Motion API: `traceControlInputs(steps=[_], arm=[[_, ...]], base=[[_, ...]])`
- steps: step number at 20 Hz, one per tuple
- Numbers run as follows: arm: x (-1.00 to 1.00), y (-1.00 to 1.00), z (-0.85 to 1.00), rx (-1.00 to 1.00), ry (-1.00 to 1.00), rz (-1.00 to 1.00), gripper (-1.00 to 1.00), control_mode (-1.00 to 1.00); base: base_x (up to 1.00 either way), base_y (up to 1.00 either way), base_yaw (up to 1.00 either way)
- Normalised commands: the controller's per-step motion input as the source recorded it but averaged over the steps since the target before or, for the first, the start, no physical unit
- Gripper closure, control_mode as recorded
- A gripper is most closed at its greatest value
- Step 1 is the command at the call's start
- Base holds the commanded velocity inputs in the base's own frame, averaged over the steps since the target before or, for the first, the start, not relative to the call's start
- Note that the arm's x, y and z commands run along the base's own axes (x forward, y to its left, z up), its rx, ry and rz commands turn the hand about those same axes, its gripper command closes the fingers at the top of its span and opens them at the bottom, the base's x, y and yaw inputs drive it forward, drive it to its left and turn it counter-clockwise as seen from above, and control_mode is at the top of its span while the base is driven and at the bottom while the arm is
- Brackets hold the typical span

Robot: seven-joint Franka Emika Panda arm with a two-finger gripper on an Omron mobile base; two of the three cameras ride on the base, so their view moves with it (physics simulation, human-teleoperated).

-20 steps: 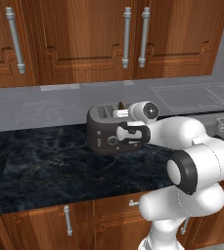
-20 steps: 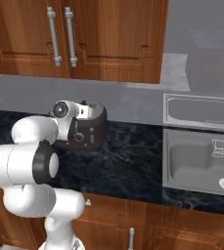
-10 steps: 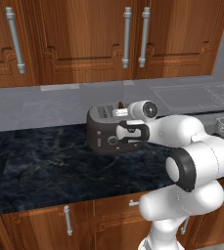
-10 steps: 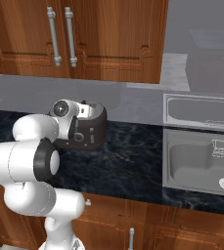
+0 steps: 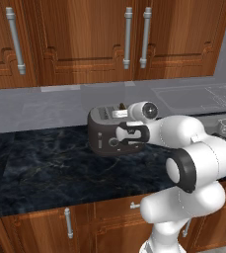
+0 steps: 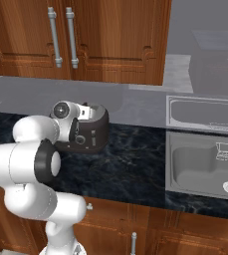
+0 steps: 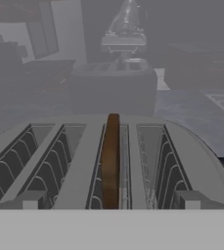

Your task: Start the toaster. Once the lever pops up, take the bread to the plate on the dining counter.

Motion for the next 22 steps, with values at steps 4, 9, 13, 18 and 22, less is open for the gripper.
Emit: traceControlInputs(steps=[4, 9, 13, 18, 22], arm=[[0.06, 0.02, 0.00, 0.00, 0.00, 0.00, -1.00, -1.00], [0.11, 0.00, 0.00, 0.00, 0.00, 0.00, -1.00, -1.00], [0.09, 0.00, 0.00, 0.00, 0.00, 0.00, -1.00, -1.00], [0.10, 0.00, 0.00, 0.00, 0.00, 0.00, -1.00, -1.00], [0.09, 0.00, 0.00, 0.00, 0.00, 0.00, -1.00, -1.00]], base=[[0.00, 0.00, 0.00], [0.00, 0.00, 0.00], [0.00, 0.00, 0.00], [0.00, 0.00, 0.00], [0.00, 0.00, 0.00]])
